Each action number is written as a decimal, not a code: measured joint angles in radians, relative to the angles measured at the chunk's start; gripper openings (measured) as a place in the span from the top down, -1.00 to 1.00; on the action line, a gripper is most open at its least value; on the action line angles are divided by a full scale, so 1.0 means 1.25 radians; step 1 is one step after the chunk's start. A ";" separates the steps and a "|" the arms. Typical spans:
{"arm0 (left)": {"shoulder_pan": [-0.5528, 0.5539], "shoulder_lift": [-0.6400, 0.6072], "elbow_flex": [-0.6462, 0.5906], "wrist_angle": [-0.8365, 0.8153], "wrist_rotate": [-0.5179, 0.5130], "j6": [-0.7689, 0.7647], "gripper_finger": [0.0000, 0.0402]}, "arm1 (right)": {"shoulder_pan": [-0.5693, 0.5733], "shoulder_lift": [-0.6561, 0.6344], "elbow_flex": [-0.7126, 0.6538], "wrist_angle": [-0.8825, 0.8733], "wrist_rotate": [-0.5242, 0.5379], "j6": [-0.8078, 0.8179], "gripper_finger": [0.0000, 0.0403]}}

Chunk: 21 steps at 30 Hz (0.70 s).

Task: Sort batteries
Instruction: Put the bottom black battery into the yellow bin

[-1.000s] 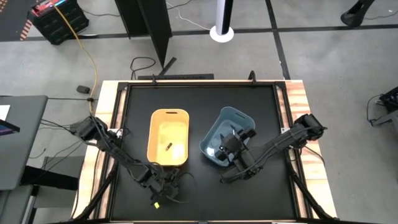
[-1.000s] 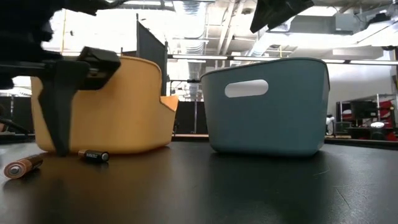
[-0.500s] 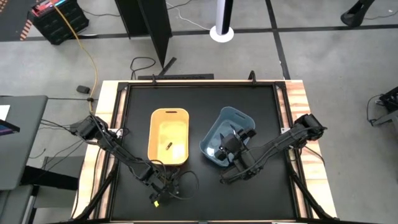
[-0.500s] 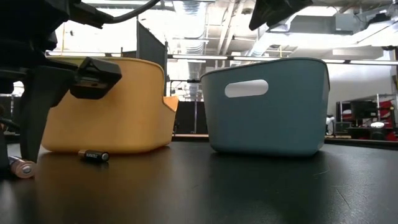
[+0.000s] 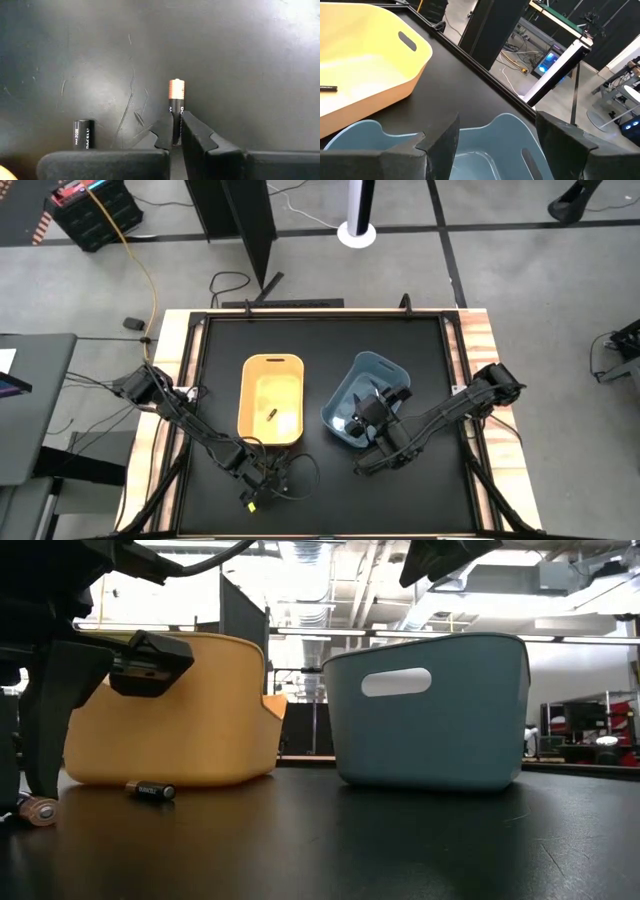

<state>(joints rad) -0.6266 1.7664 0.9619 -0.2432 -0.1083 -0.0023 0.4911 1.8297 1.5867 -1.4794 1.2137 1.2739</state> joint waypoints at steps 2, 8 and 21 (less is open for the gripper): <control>0.000 -0.001 0.001 0.010 0.000 -0.001 0.95 | 0.000 0.000 0.000 0.000 0.000 0.000 -0.39; 0.000 -0.007 0.000 0.018 0.000 -0.002 0.99 | 0.000 0.000 0.000 0.000 0.000 0.000 -0.39; -0.002 -0.005 -0.003 -0.001 0.022 -0.034 0.69 | 0.000 0.000 0.000 0.000 0.000 0.000 -0.39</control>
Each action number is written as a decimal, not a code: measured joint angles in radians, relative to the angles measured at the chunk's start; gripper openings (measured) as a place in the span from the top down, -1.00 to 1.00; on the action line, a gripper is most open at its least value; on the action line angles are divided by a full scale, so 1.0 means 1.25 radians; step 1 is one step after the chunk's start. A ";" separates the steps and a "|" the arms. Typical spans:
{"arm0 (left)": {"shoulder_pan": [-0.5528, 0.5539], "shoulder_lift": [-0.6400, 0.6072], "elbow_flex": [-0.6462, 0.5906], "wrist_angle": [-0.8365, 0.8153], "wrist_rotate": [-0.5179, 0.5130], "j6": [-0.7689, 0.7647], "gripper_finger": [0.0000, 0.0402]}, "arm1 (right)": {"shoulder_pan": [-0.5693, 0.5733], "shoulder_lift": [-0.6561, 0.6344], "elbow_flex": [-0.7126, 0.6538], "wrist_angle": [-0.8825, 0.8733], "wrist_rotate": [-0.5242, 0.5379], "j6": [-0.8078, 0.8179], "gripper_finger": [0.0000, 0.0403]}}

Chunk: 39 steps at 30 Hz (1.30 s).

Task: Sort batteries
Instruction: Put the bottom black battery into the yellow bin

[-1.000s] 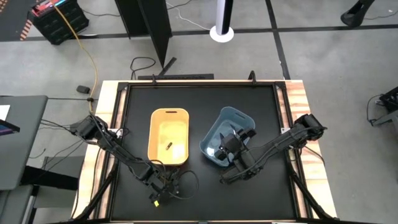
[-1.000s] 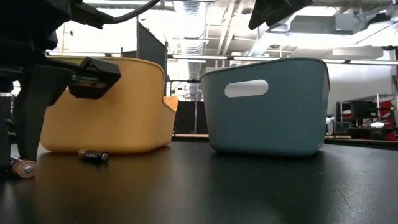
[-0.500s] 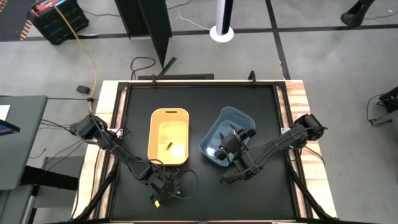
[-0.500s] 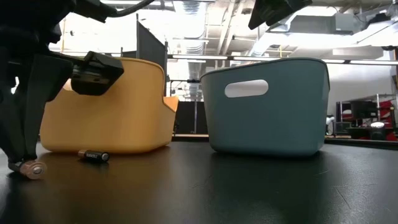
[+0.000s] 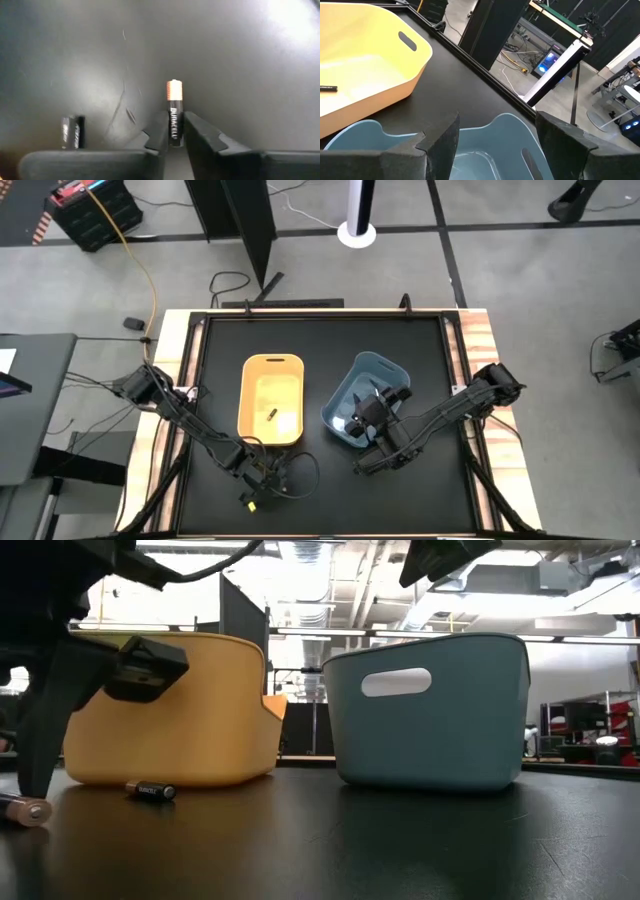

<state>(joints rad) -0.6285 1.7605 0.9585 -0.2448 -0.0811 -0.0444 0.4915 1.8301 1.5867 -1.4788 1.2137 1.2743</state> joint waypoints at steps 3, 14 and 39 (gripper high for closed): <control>0.000 0.004 0.000 -0.003 0.000 -0.004 0.56 | 0.000 0.000 0.000 0.000 0.000 0.000 -0.39; 0.004 0.029 0.004 -0.015 -0.008 -0.018 0.72 | 0.000 0.000 0.000 -0.001 0.000 0.000 -0.39; 0.003 0.005 0.047 -0.060 -0.031 0.011 0.92 | 0.000 0.000 0.000 -0.001 0.001 0.000 -0.39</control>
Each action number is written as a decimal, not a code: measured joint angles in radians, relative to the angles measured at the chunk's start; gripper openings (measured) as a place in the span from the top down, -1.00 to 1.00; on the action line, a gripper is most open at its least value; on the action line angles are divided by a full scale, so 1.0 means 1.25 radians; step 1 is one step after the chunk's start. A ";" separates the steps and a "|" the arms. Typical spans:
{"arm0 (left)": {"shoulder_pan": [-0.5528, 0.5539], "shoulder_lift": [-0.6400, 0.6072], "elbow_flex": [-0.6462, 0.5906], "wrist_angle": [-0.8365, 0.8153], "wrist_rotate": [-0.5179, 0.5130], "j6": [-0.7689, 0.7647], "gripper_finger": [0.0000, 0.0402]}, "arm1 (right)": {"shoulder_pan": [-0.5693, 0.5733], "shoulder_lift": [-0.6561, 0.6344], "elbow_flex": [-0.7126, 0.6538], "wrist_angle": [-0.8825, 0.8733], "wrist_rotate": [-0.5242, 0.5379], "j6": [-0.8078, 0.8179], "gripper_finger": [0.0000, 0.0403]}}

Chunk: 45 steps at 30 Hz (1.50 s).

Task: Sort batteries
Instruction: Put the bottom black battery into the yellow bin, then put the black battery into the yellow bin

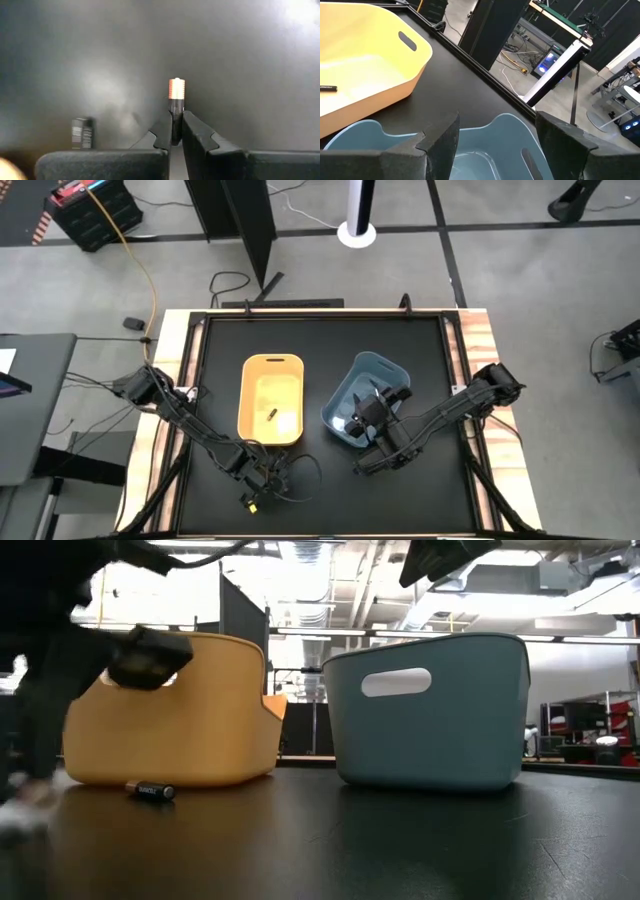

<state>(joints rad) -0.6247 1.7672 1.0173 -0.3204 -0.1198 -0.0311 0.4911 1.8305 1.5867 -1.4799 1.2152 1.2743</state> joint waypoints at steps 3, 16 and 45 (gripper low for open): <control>0.000 -0.031 0.002 0.001 -0.025 -0.001 0.92 | 0.000 0.000 0.000 0.000 0.000 0.000 -0.39; -0.018 -0.273 0.003 -0.116 -0.288 -0.019 0.92 | 0.000 0.000 0.000 0.000 0.001 0.000 -0.39; -0.001 -0.313 0.005 -0.052 -0.259 0.078 0.14 | 0.000 0.000 0.000 0.008 0.002 -0.015 -0.39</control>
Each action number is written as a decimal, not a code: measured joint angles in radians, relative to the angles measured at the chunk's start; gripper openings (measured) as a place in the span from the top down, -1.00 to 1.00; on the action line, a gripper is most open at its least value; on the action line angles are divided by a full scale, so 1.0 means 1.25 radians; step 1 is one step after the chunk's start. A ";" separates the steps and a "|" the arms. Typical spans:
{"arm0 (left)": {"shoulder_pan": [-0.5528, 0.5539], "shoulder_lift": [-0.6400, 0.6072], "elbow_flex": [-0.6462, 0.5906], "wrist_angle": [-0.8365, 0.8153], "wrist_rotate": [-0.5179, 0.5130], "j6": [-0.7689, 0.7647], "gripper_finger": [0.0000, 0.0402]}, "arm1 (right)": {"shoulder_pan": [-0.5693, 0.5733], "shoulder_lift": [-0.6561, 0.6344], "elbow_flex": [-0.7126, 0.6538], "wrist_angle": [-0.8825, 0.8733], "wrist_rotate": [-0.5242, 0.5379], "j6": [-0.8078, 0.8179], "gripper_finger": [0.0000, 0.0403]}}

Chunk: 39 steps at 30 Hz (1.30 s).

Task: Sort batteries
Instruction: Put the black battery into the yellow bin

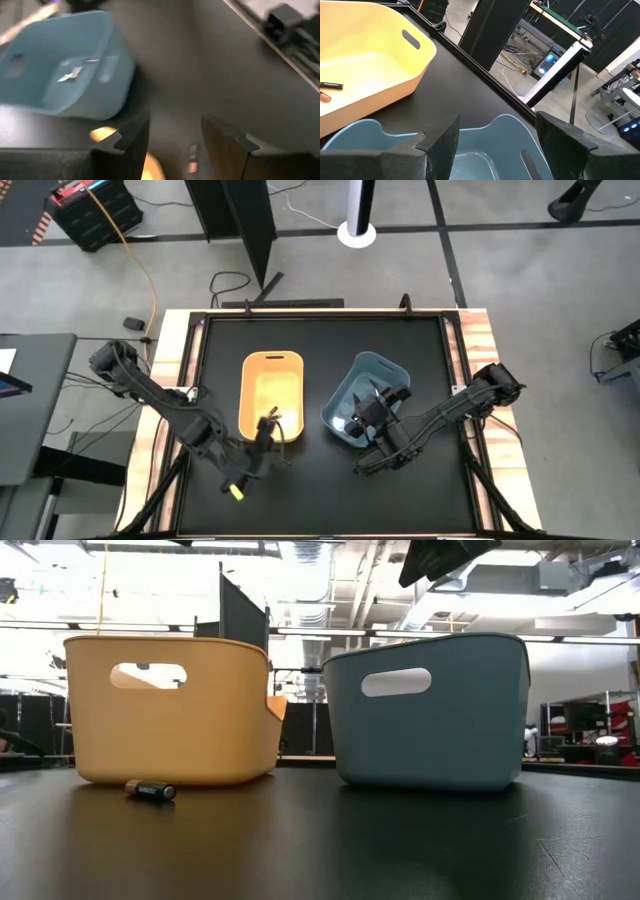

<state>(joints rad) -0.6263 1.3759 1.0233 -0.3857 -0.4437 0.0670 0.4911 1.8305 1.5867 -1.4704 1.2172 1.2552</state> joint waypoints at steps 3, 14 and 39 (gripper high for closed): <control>0.000 0.060 0.000 0.034 0.060 0.002 0.15 | 0.000 0.000 0.000 0.005 0.002 -0.001 -0.39; 0.016 0.274 0.038 0.047 0.137 -0.027 0.15 | 0.000 0.000 0.000 0.020 0.009 -0.006 -0.39; 0.073 0.365 0.055 -0.072 0.146 -0.079 0.15 | 0.000 0.000 0.000 0.037 0.010 -0.025 -0.39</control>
<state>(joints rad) -0.5346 1.8320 1.0916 -0.4759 -0.2607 -0.0315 0.4911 1.8305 1.5867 -1.4246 1.2293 1.2243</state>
